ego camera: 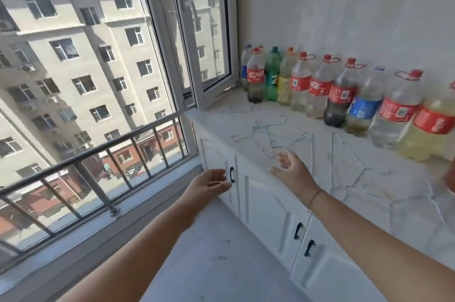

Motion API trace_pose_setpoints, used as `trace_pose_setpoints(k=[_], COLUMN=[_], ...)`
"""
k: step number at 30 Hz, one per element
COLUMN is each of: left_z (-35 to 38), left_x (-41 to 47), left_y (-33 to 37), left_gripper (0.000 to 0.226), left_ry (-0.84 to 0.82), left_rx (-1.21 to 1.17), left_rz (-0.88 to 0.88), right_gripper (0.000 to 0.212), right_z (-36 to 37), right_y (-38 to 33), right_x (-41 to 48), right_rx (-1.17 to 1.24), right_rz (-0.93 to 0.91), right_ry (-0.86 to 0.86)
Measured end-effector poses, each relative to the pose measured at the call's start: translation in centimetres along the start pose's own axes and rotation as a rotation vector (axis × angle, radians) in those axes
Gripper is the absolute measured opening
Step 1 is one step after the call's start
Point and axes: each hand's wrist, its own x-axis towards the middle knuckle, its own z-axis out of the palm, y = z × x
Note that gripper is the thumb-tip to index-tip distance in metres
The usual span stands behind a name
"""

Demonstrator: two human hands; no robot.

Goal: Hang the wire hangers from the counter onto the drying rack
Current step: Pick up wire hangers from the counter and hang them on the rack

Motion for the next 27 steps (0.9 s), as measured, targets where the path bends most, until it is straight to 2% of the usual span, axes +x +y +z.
trace_pose_setpoints(k=[6, 11, 18, 27], left_z=[6.3, 8.3, 8.0, 6.3], left_x=[6.0, 10.4, 18.6, 34.1], left_y=[0.7, 0.4, -0.8, -2.5], left_gripper=[0.044, 0.044, 0.038, 0.036], left_ry=[-0.028, -0.02, 0.008, -0.032], left_rx=[0.0, -0.013, -0.089, -0.162], left_rz=[-0.036, -0.086, -0.153, -0.243], right_gripper=[0.042, 0.028, 0.022, 0.02], right_z=[-6.8, -8.8, -7.6, -3.0], right_y=[5.6, 8.0, 9.5, 11.2], right_x=[3.4, 6.8, 13.8, 26.4], right_rx=[0.002, 0.03, 0.05, 0.051], right_rz=[0.09, 0.142, 0.173, 0.238], right_ry=[0.062, 0.096, 0.08, 0.079])
